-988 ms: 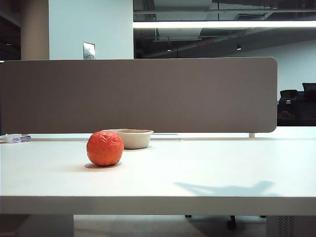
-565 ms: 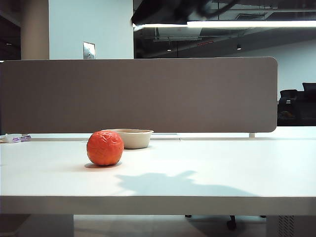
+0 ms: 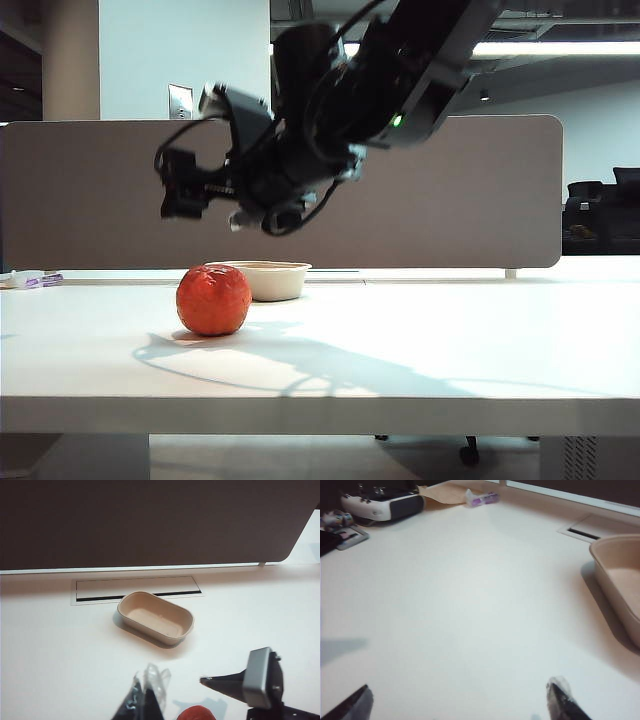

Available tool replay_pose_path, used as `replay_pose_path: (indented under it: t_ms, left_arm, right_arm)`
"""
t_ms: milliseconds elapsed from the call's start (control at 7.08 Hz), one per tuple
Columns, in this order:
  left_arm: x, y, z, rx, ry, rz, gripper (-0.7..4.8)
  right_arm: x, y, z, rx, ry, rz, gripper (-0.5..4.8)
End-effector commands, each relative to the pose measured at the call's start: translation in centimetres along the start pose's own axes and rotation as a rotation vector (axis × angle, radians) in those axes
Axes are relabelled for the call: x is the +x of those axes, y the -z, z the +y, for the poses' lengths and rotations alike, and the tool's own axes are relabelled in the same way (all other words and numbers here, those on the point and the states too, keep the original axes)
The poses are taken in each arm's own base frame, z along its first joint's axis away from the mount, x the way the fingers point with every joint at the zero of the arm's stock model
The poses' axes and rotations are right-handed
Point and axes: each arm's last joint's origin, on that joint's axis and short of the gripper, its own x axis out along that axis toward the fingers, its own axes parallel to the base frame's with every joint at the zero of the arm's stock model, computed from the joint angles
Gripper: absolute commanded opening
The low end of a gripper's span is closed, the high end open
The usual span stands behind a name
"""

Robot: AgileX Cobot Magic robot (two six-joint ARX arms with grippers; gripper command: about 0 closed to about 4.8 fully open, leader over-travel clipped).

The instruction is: Pick up the orange and place it into the paper lunchbox.

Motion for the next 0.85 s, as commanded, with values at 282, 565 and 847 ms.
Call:
replay_pose_path:
  t_ms: [282,565,847]
  left_arm:
    - [-0.1,-0.3,-0.1,0.006,0.03,-0.016,-0.06]
    - [-0.1,-0.3,-0.1,0.007,0.03,-0.016,-0.06]
    - [-0.1,-0.3,-0.1,0.009,0.03,-0.016,-0.06]
  right_arm:
    - [2.1,5.0,-0.2,0.091,0.091,0.129,4.58]
    - [1.9,4.5,-0.3,0.089,0.092,0.117,2.01]
    - [1.5,3.3,-0.8,0.086,0.102,0.087,2.01]
